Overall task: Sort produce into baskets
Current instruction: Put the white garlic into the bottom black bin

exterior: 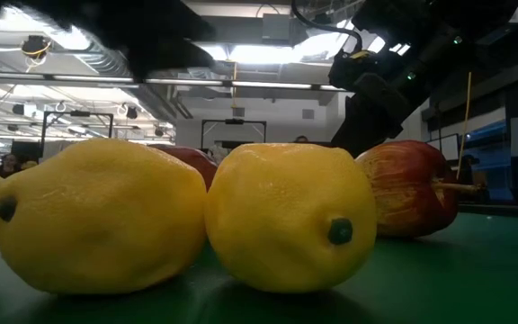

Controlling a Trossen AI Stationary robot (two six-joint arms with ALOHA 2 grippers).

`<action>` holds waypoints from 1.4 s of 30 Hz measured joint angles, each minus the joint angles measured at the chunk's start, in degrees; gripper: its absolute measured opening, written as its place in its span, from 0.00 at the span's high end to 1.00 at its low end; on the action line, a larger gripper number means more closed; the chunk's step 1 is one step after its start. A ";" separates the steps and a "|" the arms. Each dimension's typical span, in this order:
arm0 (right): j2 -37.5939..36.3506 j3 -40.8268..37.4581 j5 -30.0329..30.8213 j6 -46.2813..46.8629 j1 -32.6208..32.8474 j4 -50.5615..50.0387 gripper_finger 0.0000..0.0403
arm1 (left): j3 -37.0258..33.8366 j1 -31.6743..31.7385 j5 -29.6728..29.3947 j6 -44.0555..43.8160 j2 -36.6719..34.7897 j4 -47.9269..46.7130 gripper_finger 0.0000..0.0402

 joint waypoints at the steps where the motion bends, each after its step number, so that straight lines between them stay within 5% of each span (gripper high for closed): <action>1: 0.00 0.00 0.00 0.00 0.00 0.00 0.21 | 0.35 1.21 1.80 1.17 1.84 1.86 0.49; 6: 0.00 0.00 0.00 0.00 -0.01 0.07 0.21 | 6.37 4.92 10.06 5.22 9.90 0.88 0.49; 15: 0.00 0.00 1.85 1.09 0.01 0.15 0.21 | 16.60 5.75 14.27 11.59 18.86 -2.77 0.49; 42: 0.00 0.00 2.47 1.73 -0.01 0.20 0.21 | 21.07 7.89 24.02 12.52 19.81 -12.87 0.49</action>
